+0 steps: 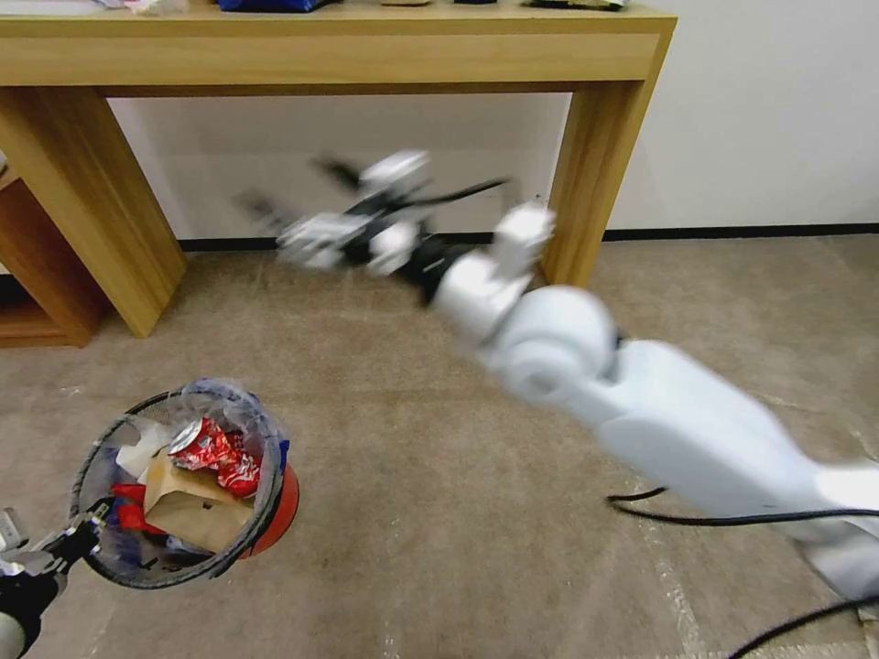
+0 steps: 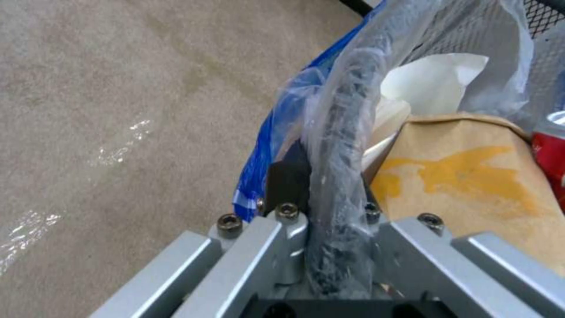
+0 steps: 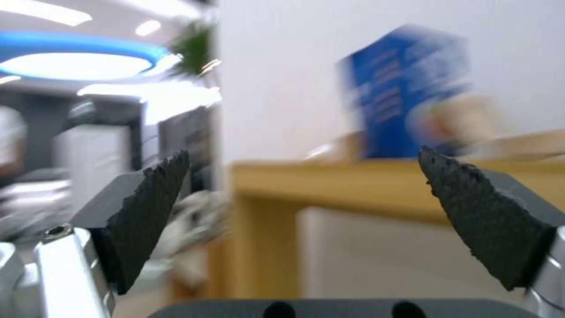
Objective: Pick up the trash bin and place the garbage on the floor into it.
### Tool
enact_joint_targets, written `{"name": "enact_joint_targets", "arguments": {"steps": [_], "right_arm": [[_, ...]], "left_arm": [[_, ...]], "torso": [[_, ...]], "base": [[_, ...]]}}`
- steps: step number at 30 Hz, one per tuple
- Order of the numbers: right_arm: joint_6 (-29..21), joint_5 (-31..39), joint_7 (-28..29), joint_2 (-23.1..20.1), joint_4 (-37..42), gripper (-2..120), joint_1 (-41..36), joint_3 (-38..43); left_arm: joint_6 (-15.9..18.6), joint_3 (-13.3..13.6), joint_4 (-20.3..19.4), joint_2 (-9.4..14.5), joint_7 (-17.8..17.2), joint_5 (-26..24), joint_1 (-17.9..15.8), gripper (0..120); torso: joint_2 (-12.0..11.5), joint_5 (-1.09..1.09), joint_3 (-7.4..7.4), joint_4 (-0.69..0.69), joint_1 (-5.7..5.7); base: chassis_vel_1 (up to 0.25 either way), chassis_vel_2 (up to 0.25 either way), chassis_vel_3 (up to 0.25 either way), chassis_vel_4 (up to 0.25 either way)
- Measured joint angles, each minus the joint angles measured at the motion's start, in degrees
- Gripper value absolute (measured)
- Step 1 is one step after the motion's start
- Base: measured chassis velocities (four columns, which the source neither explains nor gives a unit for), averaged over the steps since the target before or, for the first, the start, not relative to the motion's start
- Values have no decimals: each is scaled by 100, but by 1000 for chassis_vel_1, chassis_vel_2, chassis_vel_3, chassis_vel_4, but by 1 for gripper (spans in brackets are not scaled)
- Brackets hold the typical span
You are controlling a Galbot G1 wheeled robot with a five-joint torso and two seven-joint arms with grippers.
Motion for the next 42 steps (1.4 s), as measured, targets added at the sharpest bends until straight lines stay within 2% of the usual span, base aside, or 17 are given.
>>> {"name": "enact_joint_targets", "arguments": {"steps": [1,2,4,7,10,11,12,13,15,23,25,30,42], "right_arm": [[66,-86,-21,-95,-32,99,-369,614],[66,-86,-21,-95,-32,99,-369,614],[268,-353,-23,-183,-119,99,-1138,1853],[350,-464,-23,-196,-166,99,-1343,2247],[621,-855,-19,-213,-261,99,-1949,3317],[621,-855,-19,-213,-261,99,-1949,3317],[802,-1035,-27,-222,-239,99,-2493,3906],[802,-1035,-27,-222,-239,99,-2493,3906],[1002,-1155,-37,-181,-240,99,-2966,4278],[1287,-1402,34,16,-136,99,-3819,4754],[1424,-1670,66,184,10,99,-4261,4922],[1604,-1934,115,353,111,98,-4732,4960],[1662,-2189,212,774,476,98,-5382,4819]], "left_arm": [[0,0,-14,1,1,-4,-1,1],[0,0,-14,1,1,-4,-1,1],[0,0,-44,16,9,-22,-16,1],[0,0,-55,24,11,-34,-18,1],[0,35,-79,32,12,-40,-37,1],[0,35,-79,32,12,-40,-37,1],[0,68,-83,37,15,-40,-54,1],[0,68,-83,37,15,-40,-54,1],[-1,84,-89,43,21,-43,-67,1],[-1,104,-114,62,37,-91,-118,1],[-1,133,-121,48,39,-103,-145,1],[-1,165,-127,40,45,-104,-169,1],[-1,225,-160,-10,114,-73,-192,1]], "torso": [[0,0,0,0,0],[0,0,0,0,0],[0,3,0,-1,0],[0,2,0,-2,0],[0,1,0,-1,0],[0,1,0,-1,0],[0,-1,0,-1,0],[0,-1,0,-1,0],[0,0,0,-2,0],[0,-1,0,0,0],[0,-3,-1,-1,0],[0,-1,0,-1,0],[0,-2,0,-1,0]], "base": [[0,0,0,0],[0,0,0,0],[0,0,0,0],[0,0,0,0],[0,0,0,0],[0,0,0,0],[0,0,0,0],[0,0,0,0],[0,0,0,0],[0,0,0,0],[0,0,0,0],[0,0,0,0],[0,0,0,0]]}}
